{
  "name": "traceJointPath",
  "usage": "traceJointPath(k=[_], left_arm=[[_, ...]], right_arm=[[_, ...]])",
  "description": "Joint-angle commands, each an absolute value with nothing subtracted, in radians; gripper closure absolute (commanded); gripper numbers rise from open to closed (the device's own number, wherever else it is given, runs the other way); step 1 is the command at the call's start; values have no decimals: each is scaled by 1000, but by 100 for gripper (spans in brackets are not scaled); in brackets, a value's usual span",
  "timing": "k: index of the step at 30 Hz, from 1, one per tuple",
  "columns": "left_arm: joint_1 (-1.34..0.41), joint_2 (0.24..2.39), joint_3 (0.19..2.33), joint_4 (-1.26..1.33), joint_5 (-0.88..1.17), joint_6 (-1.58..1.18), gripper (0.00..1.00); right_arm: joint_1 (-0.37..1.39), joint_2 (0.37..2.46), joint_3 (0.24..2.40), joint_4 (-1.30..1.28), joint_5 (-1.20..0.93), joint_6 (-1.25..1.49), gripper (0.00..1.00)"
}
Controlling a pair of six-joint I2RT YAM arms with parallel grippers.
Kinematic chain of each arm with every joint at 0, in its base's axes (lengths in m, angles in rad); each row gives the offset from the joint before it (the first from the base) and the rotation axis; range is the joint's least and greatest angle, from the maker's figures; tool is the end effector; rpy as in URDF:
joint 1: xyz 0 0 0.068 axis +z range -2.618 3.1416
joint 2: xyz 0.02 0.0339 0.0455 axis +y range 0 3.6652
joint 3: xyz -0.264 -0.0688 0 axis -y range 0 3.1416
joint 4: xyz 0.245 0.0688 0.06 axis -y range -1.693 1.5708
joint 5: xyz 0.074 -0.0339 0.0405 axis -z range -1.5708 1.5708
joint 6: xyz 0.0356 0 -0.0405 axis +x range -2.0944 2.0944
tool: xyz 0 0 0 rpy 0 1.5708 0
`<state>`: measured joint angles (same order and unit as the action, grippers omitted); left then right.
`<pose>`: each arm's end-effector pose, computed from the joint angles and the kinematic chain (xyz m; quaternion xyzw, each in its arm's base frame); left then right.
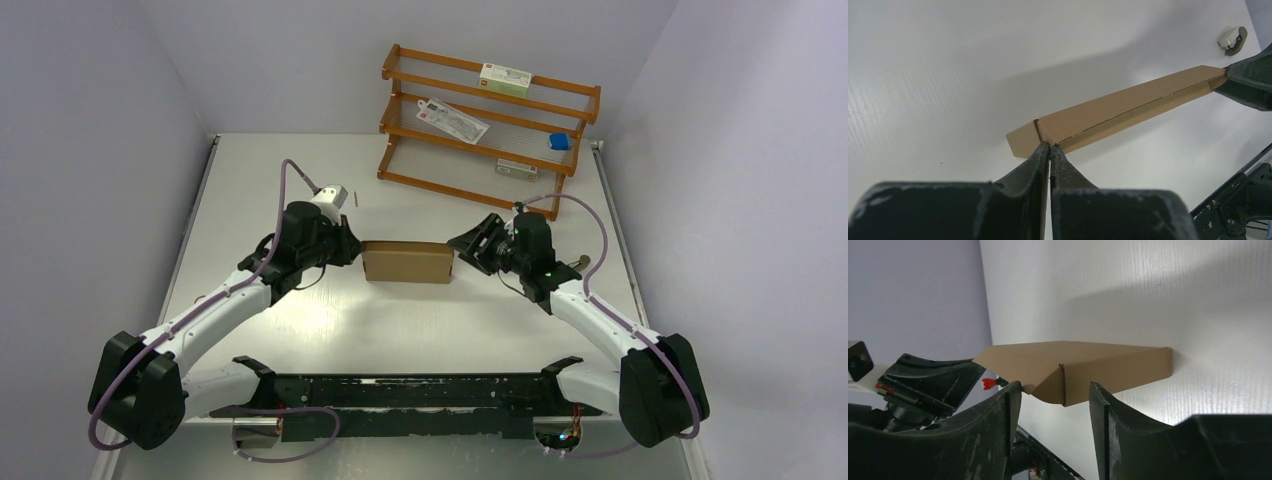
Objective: Fold the paper box
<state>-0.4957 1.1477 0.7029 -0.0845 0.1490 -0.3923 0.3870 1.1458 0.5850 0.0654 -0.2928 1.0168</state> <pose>0.2199 -0.1249 0.2478 0.0817 0.8620 -0.2714 0.4203 0.2236 0.1022 0.2231 0.1921 0.8311 0.4228 0.3060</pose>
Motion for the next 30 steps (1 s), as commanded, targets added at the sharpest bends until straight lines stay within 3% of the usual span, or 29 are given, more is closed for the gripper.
traceJointPath(k=[1, 9, 20, 27, 30], left_arm=[[-509, 1173, 655, -161, 182, -381, 91], [-509, 1161, 642, -143, 180, -404, 80], [-492, 1044, 641, -113, 191, -531, 28], [-378, 973, 628, -32, 255, -707, 9], [-320, 992, 621, -8, 278, -809, 8]], right_arm=[[382, 1160, 512, 164, -366, 1061, 47], [382, 1149, 437, 249, -383, 1063, 60], [382, 1164, 410, 285, -374, 1025, 62], [381, 1155, 419, 268, -365, 986, 63], [382, 1152, 417, 268, -363, 982, 63]])
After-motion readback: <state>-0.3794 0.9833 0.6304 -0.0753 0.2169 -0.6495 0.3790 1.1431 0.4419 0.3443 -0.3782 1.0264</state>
